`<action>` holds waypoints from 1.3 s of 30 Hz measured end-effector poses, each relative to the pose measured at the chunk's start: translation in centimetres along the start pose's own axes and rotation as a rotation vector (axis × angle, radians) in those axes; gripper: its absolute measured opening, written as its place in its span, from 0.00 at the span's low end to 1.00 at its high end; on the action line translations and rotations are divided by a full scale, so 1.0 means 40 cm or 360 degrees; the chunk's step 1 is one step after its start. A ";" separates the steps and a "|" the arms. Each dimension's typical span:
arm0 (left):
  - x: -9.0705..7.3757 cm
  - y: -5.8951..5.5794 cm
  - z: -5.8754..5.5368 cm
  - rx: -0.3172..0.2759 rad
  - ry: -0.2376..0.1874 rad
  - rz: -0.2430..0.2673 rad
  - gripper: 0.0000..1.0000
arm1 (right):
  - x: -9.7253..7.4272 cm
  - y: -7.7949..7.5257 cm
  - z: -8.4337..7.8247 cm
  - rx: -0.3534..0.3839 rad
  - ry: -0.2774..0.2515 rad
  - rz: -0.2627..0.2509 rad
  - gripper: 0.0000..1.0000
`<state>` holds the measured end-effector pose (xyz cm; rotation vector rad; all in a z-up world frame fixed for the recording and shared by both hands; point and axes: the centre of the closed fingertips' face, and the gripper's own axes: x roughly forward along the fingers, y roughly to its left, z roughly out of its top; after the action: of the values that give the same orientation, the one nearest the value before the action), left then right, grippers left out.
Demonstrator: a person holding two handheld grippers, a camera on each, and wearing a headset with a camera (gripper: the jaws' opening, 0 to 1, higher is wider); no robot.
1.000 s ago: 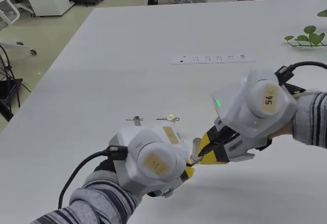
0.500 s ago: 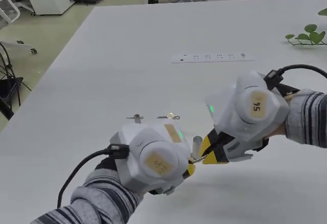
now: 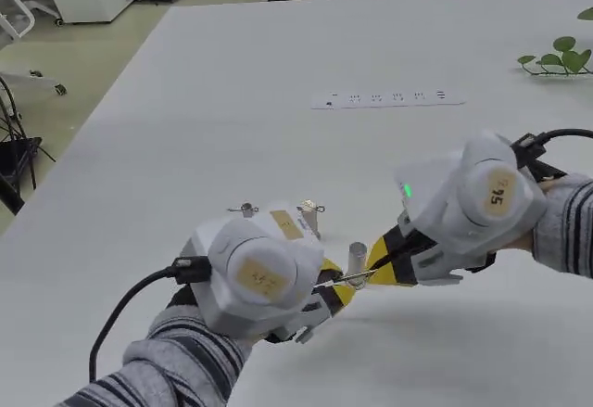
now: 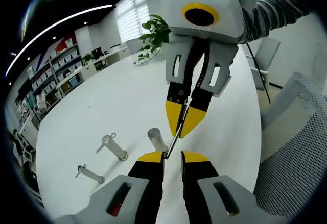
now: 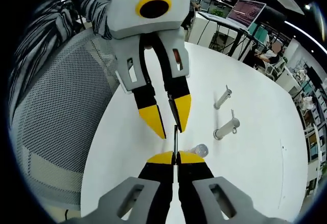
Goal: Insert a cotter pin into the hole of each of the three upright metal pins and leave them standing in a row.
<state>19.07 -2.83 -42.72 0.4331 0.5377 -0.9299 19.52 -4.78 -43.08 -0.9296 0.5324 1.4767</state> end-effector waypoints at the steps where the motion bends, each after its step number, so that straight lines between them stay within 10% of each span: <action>1: 0.001 0.002 -0.002 -0.0012 -0.0002 0.0007 0.11 | -0.003 -0.005 -0.001 0.0012 -0.0014 -0.0018 0.00; 14: 0.048 0.034 -0.008 -0.0280 -0.0157 0.0135 0.18 | -0.046 -0.043 -0.065 0.0193 -0.0101 -0.0152 0.00; 39: 0.158 0.059 -0.036 -0.0446 -0.0103 0.0241 0.16 | -0.011 -0.047 -0.092 0.0259 -0.0102 -0.0156 0.00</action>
<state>23.76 -4.78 -47.39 0.1869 0.5587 -0.7082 22.17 -7.68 -44.47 -0.7682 0.5440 1.3495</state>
